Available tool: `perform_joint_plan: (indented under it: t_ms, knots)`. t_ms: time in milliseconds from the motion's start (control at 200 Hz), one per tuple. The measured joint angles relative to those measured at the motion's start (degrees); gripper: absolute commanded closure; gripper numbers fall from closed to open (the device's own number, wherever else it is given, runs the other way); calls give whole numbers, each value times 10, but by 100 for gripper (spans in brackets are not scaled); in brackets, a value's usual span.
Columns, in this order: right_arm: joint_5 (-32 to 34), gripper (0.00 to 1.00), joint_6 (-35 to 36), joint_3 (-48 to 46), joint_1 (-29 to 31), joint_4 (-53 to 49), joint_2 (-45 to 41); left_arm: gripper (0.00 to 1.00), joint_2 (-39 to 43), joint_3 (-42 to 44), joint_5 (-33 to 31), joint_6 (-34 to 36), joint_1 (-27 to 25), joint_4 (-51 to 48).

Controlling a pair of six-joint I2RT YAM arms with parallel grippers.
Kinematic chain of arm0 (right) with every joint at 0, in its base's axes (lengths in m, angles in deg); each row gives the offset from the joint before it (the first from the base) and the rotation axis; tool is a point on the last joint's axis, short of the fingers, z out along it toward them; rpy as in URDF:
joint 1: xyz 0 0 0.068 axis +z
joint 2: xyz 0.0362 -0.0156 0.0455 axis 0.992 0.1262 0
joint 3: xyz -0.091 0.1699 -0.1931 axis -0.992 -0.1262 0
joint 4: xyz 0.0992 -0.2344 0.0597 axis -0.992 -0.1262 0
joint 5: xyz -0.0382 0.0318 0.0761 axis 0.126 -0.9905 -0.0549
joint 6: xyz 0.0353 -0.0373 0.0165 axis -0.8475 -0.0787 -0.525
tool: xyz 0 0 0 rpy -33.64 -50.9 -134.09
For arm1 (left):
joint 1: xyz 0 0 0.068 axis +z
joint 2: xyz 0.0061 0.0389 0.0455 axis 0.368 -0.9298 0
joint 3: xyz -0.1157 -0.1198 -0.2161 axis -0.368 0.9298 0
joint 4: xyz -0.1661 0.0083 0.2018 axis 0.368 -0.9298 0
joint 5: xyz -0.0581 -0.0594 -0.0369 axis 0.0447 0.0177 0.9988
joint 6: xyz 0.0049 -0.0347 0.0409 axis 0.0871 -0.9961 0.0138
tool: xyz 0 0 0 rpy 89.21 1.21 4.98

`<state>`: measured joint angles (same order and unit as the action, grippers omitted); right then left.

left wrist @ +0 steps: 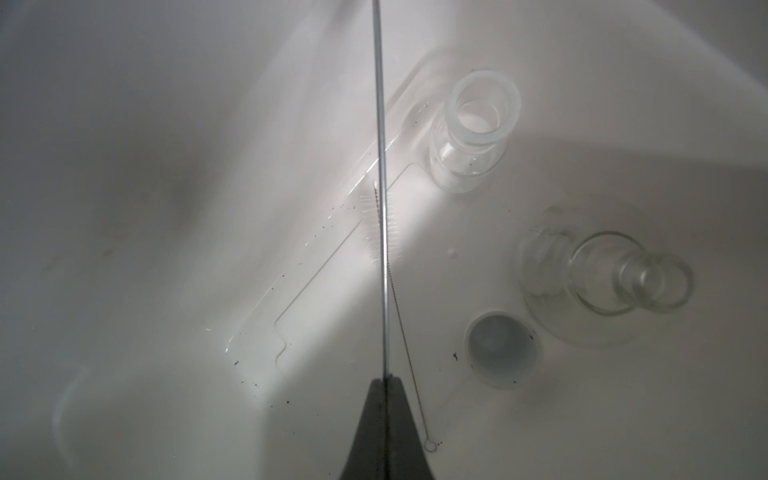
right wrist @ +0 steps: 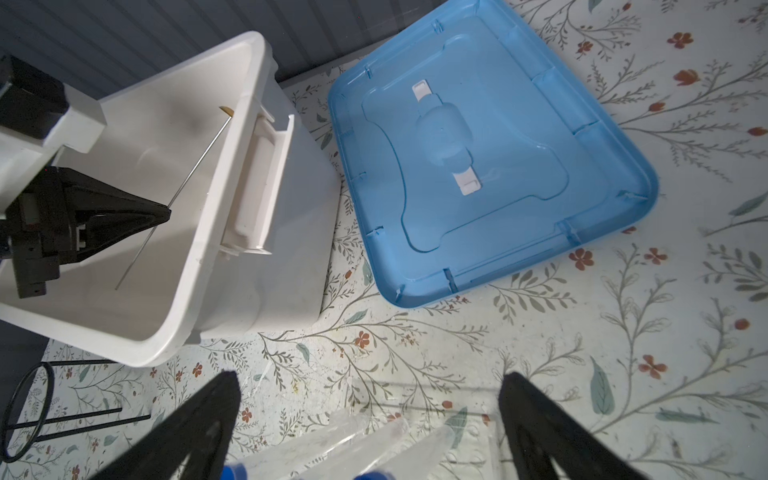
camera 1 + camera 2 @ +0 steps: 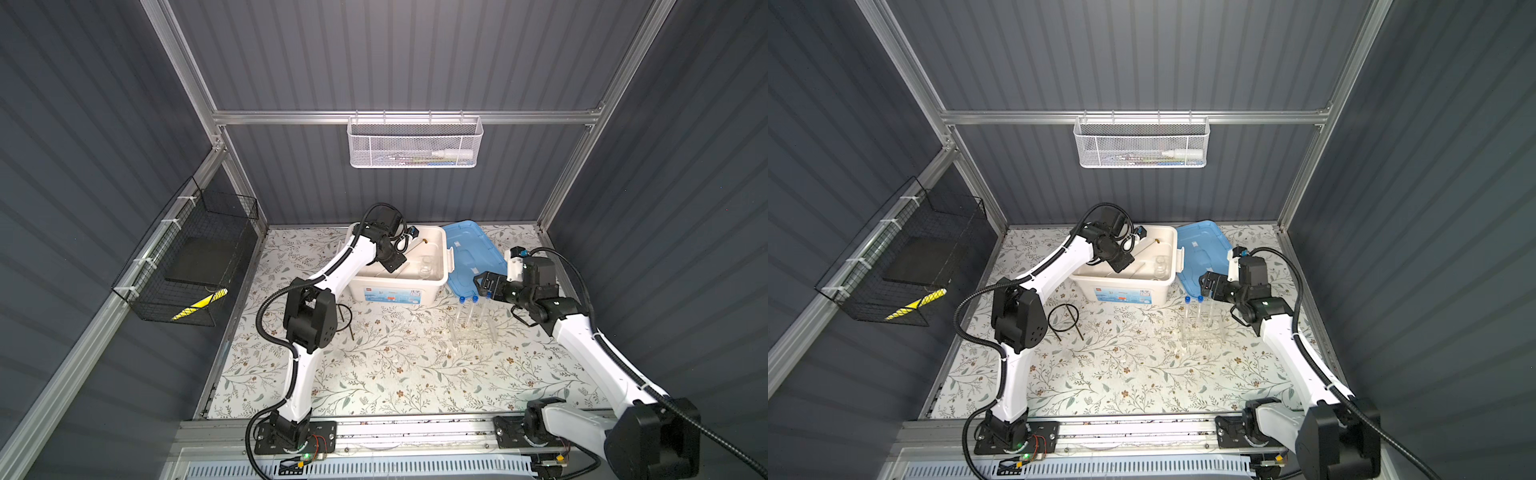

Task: Organize the chemistry lab equipment
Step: 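Lower the rod into the box and open the left gripper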

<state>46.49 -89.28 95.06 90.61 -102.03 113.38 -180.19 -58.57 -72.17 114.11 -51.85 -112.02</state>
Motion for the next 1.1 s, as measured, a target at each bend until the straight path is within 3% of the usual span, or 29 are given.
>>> perform_joint_plan:
  t_ms: [815, 1095]
  knots:
    - [3, 1, 7, 5, 0, -1, 14, 100, -44, 37, 6, -14, 4, 29]
    - [5, 1, 7, 5, 0, -1, 14, 83, -59, 37, 10, -29, 5, 29]
